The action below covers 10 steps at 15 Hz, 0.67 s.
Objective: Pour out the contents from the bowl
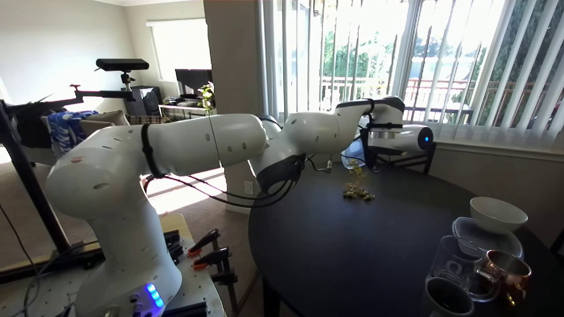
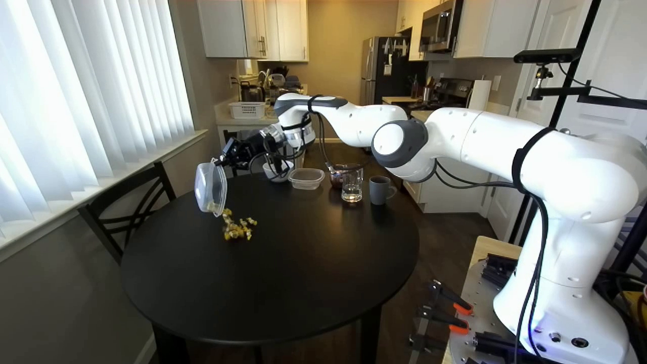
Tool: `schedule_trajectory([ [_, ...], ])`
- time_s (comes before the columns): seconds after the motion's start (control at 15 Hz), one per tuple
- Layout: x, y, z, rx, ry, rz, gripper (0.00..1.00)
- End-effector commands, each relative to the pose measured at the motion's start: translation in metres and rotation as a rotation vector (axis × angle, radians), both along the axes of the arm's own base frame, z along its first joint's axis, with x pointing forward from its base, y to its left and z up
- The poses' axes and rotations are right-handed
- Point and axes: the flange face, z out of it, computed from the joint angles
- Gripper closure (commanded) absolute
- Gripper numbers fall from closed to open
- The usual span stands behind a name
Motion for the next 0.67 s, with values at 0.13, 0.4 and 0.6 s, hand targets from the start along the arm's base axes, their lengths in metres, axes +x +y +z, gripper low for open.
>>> schedule_trajectory([
  [0.13, -0.011, -0.03, -0.002, 0.251, -0.135, 0.049, 0.98],
  [0.4, -0.015, -0.035, -0.001, 0.35, -0.102, 0.064, 0.98],
  [0.6, -0.014, -0.033, -0.003, 0.354, -0.088, 0.052, 0.98],
])
